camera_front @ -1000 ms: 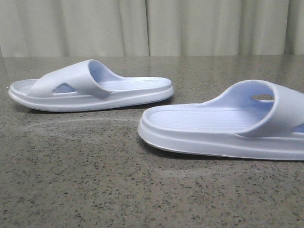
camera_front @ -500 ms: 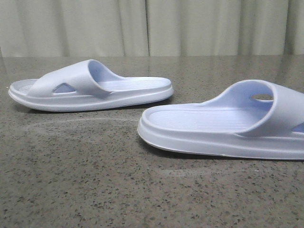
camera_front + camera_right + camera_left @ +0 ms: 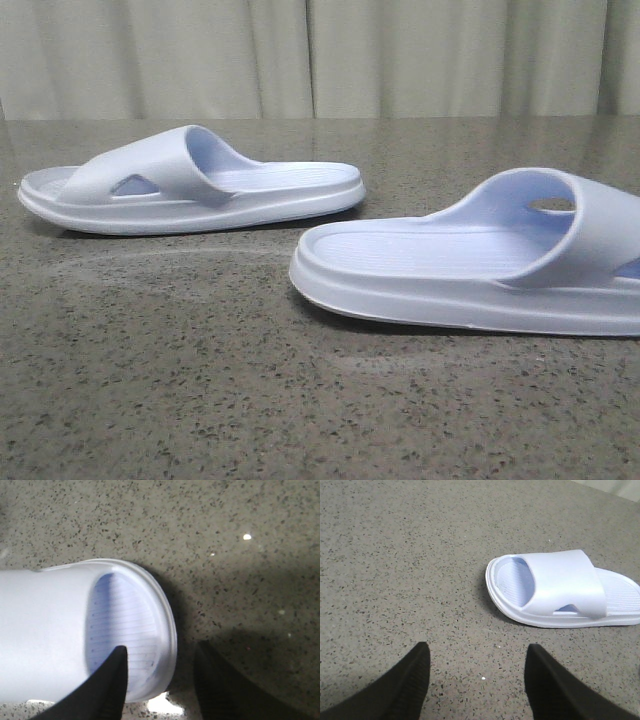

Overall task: Insert blue slippers together front up
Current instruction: 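Grasp the heel rim of each slipper with left and right grippers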

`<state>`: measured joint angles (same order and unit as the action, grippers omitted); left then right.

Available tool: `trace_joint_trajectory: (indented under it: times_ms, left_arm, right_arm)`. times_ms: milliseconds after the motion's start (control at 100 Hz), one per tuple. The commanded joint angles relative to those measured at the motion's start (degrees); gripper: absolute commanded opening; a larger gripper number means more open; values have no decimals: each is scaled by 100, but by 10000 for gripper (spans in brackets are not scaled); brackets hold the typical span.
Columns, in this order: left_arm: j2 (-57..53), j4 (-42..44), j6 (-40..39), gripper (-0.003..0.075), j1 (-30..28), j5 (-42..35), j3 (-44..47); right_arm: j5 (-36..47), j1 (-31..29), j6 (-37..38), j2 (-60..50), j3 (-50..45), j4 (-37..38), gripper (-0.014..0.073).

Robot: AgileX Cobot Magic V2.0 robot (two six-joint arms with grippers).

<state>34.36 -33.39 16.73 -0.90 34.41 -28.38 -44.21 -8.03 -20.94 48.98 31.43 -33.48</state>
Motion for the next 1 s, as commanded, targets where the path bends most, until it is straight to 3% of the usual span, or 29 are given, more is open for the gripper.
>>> trace_joint_trajectory:
  times_ms: [0,310,680,770,900,990]
  left_arm:
    - [46,-182,7,373,45,-270,-218]
    - [46,-182,7,373,45,-245,-218]
    - [46,-182,7,373,45,-227,-218]
    - [46,-182,7,373,45,-205,-218]
    - [76,-229,7,373,45,-205,-218]
    - [227,-238,7,373,45,-239,-218]
  right_arm:
    - [127,-36,-162,67,213,-226,262]
    - [-11,-174,-685,557,213,-666,262]
    - [-829,-714,-1955,1150,225,-1908,252]
    - [-857,-737,-1995,1160,248,-1945,164]
    - [-867,-737,-1995,1160,246,-1945,-106]
    - [-842,-737,-1995,1160,246,-1945,-103]
